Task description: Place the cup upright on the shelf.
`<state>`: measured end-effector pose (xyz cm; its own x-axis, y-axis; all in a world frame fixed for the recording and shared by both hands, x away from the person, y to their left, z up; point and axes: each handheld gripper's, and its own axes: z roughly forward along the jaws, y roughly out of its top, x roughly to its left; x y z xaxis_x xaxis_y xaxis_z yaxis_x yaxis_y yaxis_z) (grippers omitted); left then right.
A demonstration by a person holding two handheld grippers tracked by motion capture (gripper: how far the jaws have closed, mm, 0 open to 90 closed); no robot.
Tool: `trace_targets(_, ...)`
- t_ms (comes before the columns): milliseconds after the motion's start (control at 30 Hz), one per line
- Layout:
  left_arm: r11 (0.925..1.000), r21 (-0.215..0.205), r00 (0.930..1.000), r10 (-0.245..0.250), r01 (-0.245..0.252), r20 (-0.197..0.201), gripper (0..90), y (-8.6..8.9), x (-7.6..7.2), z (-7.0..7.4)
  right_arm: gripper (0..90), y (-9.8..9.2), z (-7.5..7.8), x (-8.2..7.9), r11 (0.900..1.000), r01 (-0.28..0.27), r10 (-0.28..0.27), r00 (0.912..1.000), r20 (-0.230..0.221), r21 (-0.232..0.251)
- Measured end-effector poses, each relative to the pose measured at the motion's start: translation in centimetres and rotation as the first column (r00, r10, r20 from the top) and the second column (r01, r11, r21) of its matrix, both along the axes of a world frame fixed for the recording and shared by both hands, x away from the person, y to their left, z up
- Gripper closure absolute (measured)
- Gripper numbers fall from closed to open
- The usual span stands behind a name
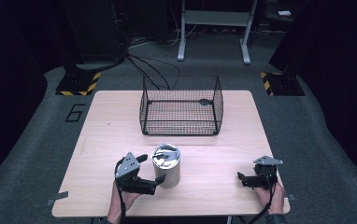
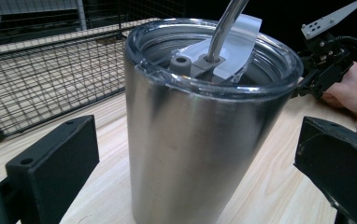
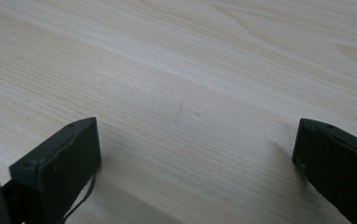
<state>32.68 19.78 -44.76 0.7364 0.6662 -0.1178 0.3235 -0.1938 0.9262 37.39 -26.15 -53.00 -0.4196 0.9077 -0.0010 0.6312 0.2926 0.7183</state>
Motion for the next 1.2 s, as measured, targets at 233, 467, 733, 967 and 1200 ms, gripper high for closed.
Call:
trace_targets(233, 0.9998, -0.011, 0.9999, -0.014, 0.014, -0.002, 0.0, -0.6, 0.7, -0.1, 1.0, 0.0, 0.0, 0.0, 1.000, 0.002, -0.002, 1.0000, 0.002, 0.001)
trace_targets(467, 0.9996, -0.015, 0.9997, -0.024, 0.024, 0.010, 0.0, -1.3, 1.2, -0.1, 1.1, 0.0, 0.0, 0.0, 1.000, 0.000, 0.000, 1.0000, 0.003, 0.001)
trace_targets(733, 0.9988, -0.041, 0.9996, -0.025, 0.025, 0.011, 0.0, -2.1, 1.9, -0.4, 1.1, 0.0, 0.0, 0.0, 1.000, 0.001, -0.001, 1.0000, -0.002, 0.002)
trace_targets(967, 0.9980, -0.057, 0.9995, -0.027, 0.028, 0.013, 0.0, -2.4, 2.1, -0.6, 1.1, 0.0, 0.0, 0.0, 1.000, 0.001, -0.001, 1.0000, 0.000, 0.003)
trace_targets(1200, 0.9974, -0.070, 0.9996, -0.016, 0.018, 0.024, 0.0, -2.9, 2.4, -0.7, 1.1, 0.0, 0.0, 0.0, 1.000, -0.002, 0.002, 1.0000, -0.001, 0.001)
